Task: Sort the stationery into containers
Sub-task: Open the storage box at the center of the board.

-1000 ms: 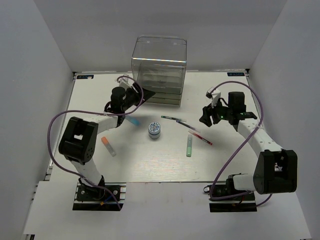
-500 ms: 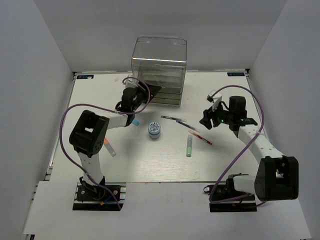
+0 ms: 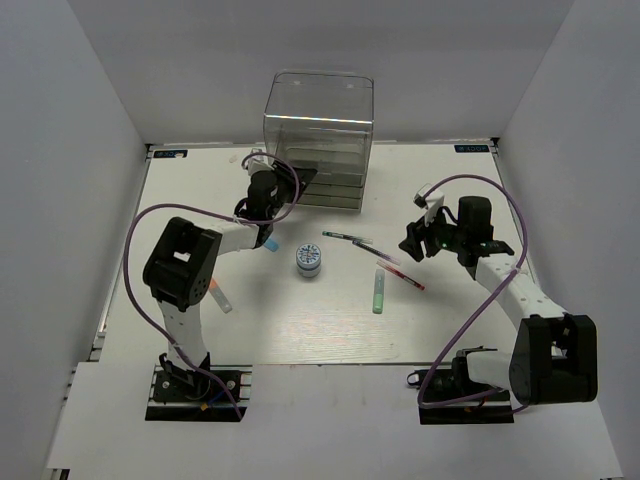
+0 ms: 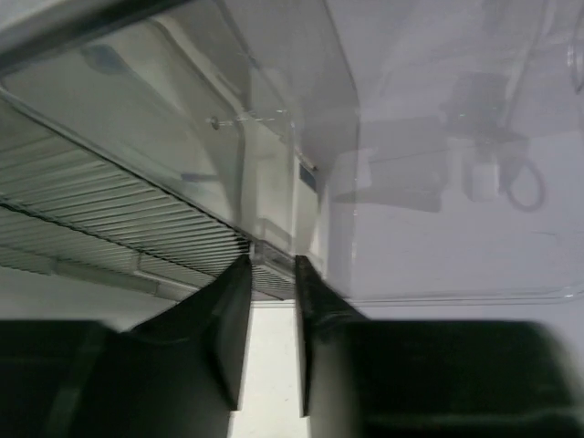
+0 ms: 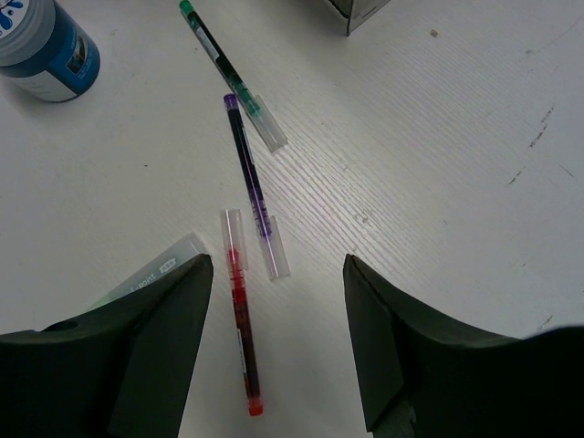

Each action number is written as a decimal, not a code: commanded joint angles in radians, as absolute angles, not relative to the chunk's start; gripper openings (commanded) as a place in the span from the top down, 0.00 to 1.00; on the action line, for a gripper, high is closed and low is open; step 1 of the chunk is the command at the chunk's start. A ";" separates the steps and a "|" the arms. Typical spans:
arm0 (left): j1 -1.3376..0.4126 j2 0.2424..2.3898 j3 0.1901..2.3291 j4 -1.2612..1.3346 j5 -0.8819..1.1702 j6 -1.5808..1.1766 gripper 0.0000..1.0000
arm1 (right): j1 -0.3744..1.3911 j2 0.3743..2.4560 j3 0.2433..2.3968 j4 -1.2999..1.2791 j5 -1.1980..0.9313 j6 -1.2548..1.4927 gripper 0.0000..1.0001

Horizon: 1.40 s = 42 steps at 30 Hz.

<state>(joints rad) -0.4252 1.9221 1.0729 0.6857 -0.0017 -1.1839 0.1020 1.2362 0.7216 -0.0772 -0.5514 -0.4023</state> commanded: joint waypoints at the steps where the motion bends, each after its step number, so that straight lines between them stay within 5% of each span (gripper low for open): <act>1: -0.426 1.934 1.112 0.667 -0.048 -1.195 0.69 | 0.100 1.215 0.713 -0.035 -0.560 -0.406 0.35; 10: -0.426 1.934 1.092 0.761 -0.034 -1.186 1.00 | 0.100 1.207 0.700 -0.052 -0.598 -0.466 0.35; 23: -0.426 1.764 1.040 0.798 0.109 -1.079 1.00 | 0.152 1.204 0.692 -0.078 -0.736 -0.649 0.38; 33: -0.426 1.710 1.049 0.761 0.100 -0.990 1.00 | 0.314 1.302 0.758 -0.057 -0.804 -0.770 0.10; 42: -0.426 1.701 1.068 0.794 0.080 -0.979 1.00 | 0.495 1.445 0.827 0.127 -0.672 -0.706 0.10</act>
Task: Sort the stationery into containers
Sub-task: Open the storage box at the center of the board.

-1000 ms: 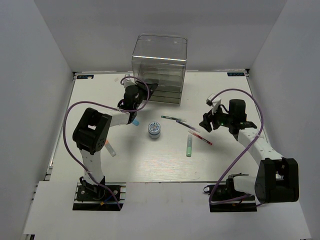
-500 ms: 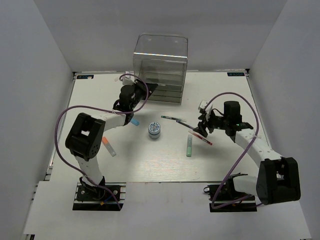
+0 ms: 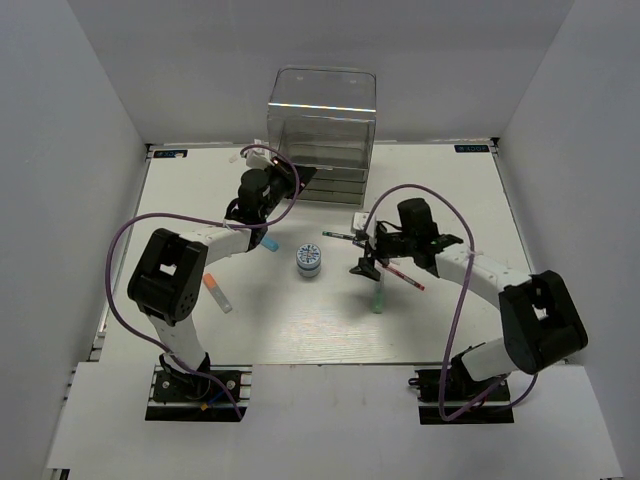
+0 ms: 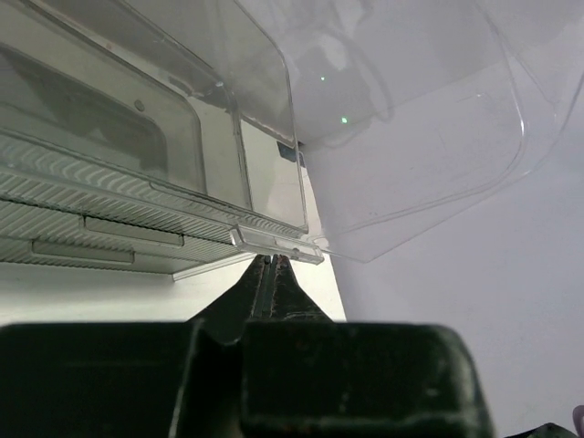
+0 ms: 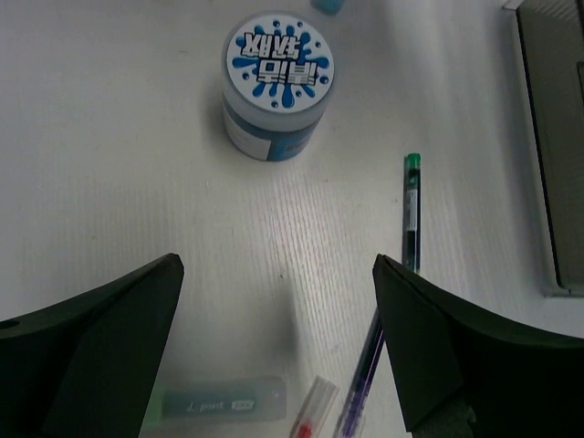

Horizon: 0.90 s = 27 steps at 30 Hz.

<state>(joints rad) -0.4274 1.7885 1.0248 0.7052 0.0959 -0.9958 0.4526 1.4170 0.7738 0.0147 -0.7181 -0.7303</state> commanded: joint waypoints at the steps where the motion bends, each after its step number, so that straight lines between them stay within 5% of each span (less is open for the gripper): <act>1: -0.426 1.701 1.068 0.795 0.071 -0.979 1.00 | 0.509 1.466 0.837 0.143 -0.657 -0.697 0.10; 27: -0.417 1.729 1.149 0.865 0.061 -1.008 1.00 | 0.646 1.706 1.038 0.134 -0.638 -0.698 0.10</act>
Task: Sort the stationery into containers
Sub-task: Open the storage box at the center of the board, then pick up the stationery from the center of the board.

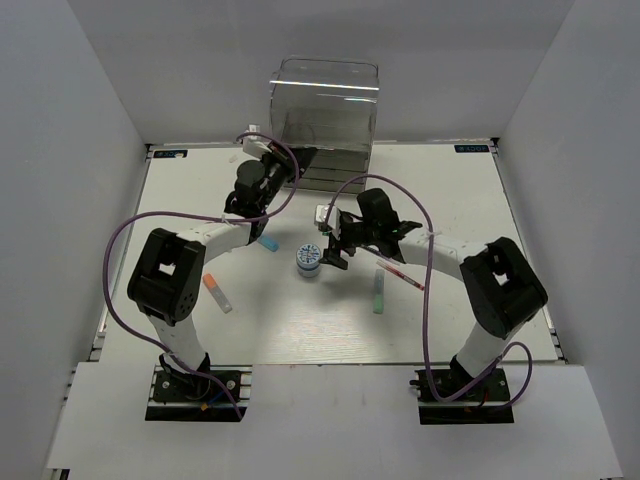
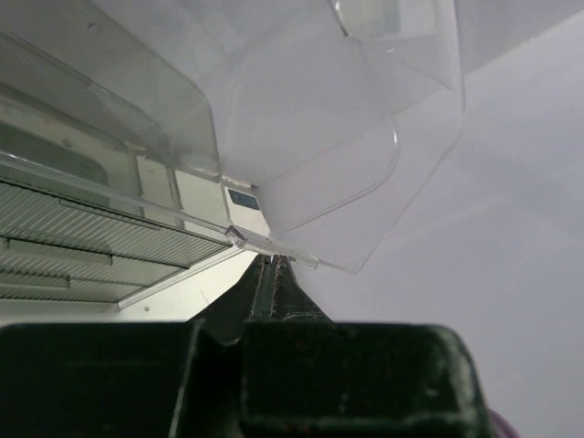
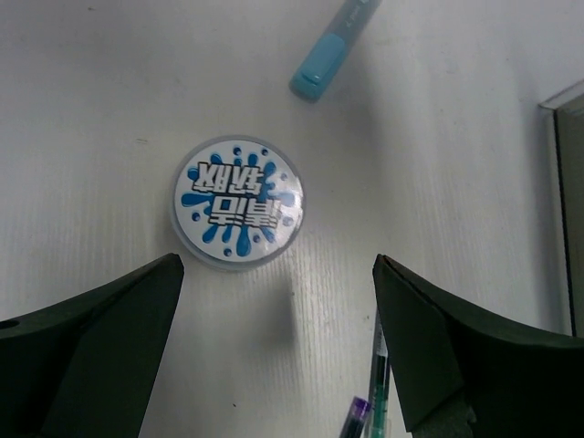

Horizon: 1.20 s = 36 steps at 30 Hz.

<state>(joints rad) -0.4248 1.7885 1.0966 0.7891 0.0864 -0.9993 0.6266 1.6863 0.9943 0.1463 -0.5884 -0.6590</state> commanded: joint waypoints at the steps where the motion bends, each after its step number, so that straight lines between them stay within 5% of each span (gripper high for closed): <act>1: -0.417 1.738 1.158 0.865 0.061 -1.008 1.00 | 0.646 1.709 1.042 0.126 -0.643 -0.709 0.10; 24: -0.408 1.738 1.149 0.874 0.061 -1.017 1.00 | 0.710 1.882 1.152 0.064 -0.621 -0.776 0.10; 31: -0.408 1.747 1.158 0.874 0.061 -1.017 1.00 | 0.716 1.888 1.157 0.061 -0.656 -0.779 0.39; 32: -0.408 1.747 1.158 0.874 0.061 -1.017 1.00 | 0.713 1.885 1.160 0.064 -0.669 -0.767 0.53; 36: -0.408 1.747 1.158 0.874 0.061 -1.017 1.00 | 0.713 1.850 1.166 0.087 -0.677 -0.735 0.82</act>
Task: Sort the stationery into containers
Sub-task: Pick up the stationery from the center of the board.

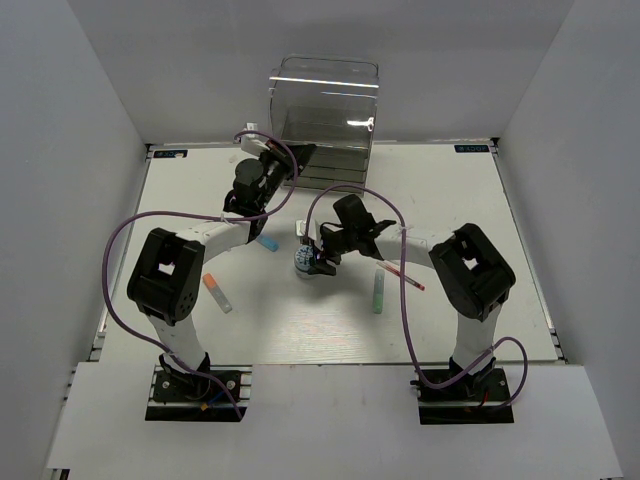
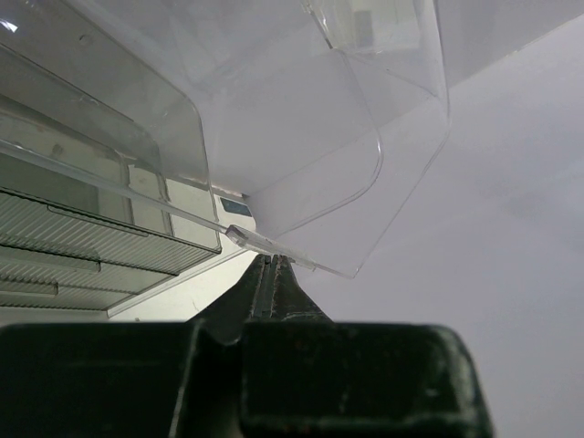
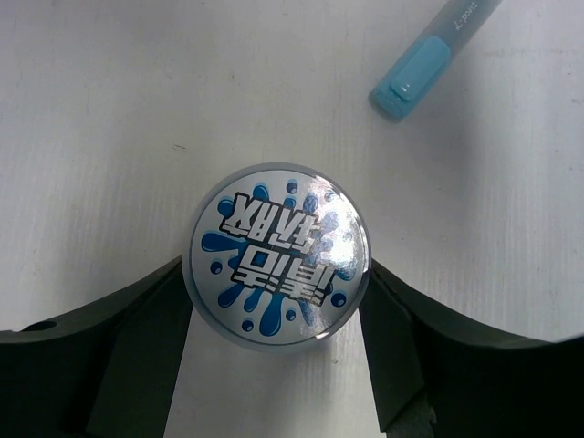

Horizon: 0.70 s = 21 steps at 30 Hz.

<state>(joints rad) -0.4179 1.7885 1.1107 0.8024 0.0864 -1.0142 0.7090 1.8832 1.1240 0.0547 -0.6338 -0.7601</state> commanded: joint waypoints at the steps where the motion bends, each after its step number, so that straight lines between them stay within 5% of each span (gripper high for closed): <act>1: -0.408 1.747 1.158 0.874 0.061 -1.017 1.00 | 0.712 1.841 1.158 0.100 -0.669 -0.715 0.86; 8: -0.408 1.747 1.167 0.864 0.061 -1.008 1.00 | 0.687 1.692 1.022 0.423 -0.456 -0.635 0.99; 21: -0.408 1.756 1.186 0.873 0.071 -1.008 1.00 | 0.626 1.687 0.945 0.943 -0.121 -0.713 1.00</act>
<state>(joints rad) -0.4156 1.7901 1.1320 0.8097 0.0872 -1.0134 0.6376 1.7027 0.9382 0.6559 -0.1932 -0.6853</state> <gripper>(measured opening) 0.016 0.722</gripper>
